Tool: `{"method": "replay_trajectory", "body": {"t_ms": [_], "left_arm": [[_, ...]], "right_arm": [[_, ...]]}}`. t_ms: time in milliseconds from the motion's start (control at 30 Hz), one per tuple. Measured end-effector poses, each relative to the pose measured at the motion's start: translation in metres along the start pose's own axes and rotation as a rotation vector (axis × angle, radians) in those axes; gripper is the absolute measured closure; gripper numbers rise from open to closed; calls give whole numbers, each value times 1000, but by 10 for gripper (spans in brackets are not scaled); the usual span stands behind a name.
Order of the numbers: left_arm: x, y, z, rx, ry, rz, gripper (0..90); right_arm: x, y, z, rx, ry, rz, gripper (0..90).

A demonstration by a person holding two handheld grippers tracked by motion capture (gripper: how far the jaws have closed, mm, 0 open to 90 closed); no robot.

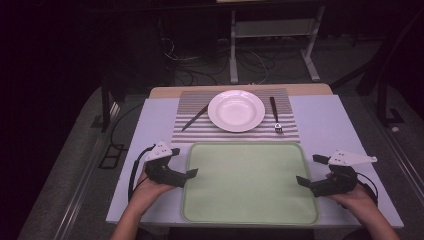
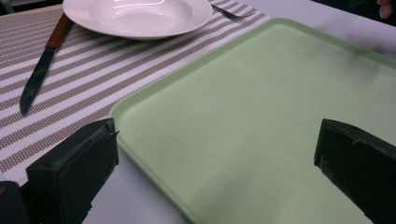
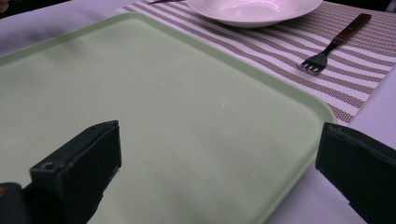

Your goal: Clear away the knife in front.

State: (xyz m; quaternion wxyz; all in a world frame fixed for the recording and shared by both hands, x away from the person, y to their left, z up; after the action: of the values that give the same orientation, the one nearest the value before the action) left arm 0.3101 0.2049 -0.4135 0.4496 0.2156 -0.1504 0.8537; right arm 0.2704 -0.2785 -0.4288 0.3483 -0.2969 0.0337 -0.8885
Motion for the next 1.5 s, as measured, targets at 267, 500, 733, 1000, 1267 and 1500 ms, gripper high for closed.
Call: {"method": "replay_trajectory", "body": {"t_ms": [267, 500, 733, 1000, 1267, 1500], "left_arm": [[-12, -6, 7, -13, -3, -5, 0], [-22, -17, 9, -20, -14, 12, 0], [-28, -27, 10, -34, -28, 22, 0], [-36, -33, 14, -54, -39, 32, 0], [-48, -41, 19, -55, -46, 29, 0], [-60, -49, 24, -57, -44, 22, 0]], "right_arm": [[1, 0, 0, -1, 7, 4, 5], [1, 1, 0, -5, 14, 7, 5], [1, 1, 0, -8, 16, 4, 4], [1, 0, 1, -5, 22, 0, 4], [0, 1, 1, -4, 21, 0, 4], [0, 0, 2, 4, 22, 2, 4]]}}
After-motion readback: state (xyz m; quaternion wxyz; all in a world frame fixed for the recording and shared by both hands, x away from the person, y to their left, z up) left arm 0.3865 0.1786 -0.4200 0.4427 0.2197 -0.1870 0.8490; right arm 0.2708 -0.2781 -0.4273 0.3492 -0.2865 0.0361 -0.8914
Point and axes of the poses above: each handheld gripper's, and its own axes: x roughly backward along the jaws, z roughly out of its top, y roughly to its right, the point moved 1 cm from there along -x, roughly forward along the jaws, and after that the axes turned 11 degrees about -x, right-handed, at the moved point
